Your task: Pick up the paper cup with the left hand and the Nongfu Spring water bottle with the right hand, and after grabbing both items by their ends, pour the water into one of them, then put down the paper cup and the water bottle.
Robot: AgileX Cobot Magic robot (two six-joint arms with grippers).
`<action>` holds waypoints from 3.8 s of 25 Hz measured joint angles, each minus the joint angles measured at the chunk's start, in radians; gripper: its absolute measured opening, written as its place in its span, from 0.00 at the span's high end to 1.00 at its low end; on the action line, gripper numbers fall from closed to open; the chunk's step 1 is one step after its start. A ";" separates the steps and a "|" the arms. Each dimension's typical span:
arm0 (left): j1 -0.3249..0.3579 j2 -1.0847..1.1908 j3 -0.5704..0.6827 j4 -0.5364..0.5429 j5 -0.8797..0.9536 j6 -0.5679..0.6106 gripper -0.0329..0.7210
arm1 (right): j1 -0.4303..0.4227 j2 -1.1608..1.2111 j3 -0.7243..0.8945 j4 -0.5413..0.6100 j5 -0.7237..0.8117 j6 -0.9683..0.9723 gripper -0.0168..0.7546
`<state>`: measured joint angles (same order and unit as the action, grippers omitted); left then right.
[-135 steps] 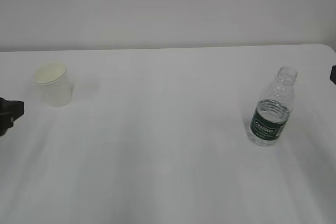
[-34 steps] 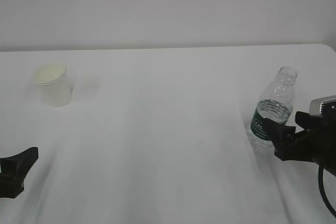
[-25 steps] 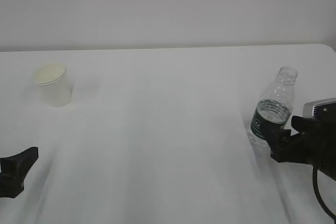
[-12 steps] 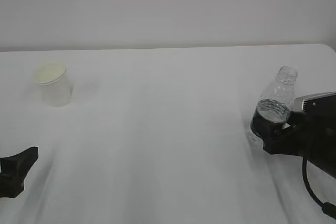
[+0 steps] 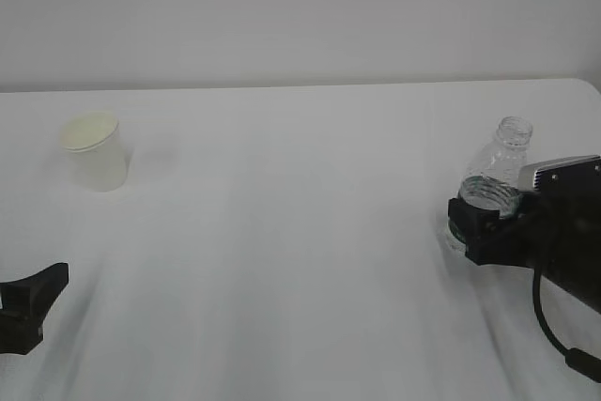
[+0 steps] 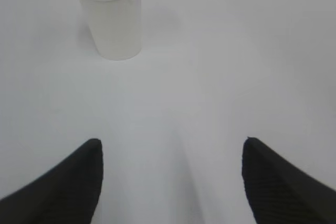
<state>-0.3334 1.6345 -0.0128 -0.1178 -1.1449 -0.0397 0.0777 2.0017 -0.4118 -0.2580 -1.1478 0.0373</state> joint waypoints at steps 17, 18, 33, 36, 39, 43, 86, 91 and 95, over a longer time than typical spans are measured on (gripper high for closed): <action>0.000 0.000 0.000 0.000 0.000 0.000 0.20 | 0.000 0.000 -0.012 -0.023 0.000 0.000 0.22; 0.000 0.000 0.000 0.000 0.000 0.000 0.21 | 0.000 0.000 -0.012 -0.029 0.000 0.000 0.25; 0.000 0.000 0.000 0.004 0.000 0.000 0.21 | 0.000 -0.032 0.019 -0.074 0.015 -0.008 0.36; 0.000 0.000 0.000 0.010 0.000 0.000 0.21 | 0.000 -0.073 0.037 -0.076 0.027 -0.020 0.36; 0.000 0.000 0.000 0.017 0.000 0.000 0.22 | 0.000 -0.118 0.047 -0.077 0.027 -0.029 0.36; 0.000 0.000 -0.007 0.017 0.000 0.000 0.22 | 0.000 -0.171 0.062 -0.077 0.027 -0.037 0.36; 0.271 0.259 -0.363 0.314 0.000 -0.084 0.22 | 0.000 -0.326 0.067 -0.077 0.095 -0.046 0.36; 0.284 0.284 -0.408 0.314 0.000 -0.085 0.22 | 0.000 -0.326 0.067 -0.077 0.095 -0.046 0.36; 0.291 0.330 -0.444 0.314 0.000 -0.086 0.22 | 0.000 -0.326 0.067 -0.077 0.097 -0.046 0.36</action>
<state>-0.0421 1.9650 -0.4569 0.1966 -1.1449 -0.1262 0.0777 1.6760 -0.3450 -0.3350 -1.0511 -0.0092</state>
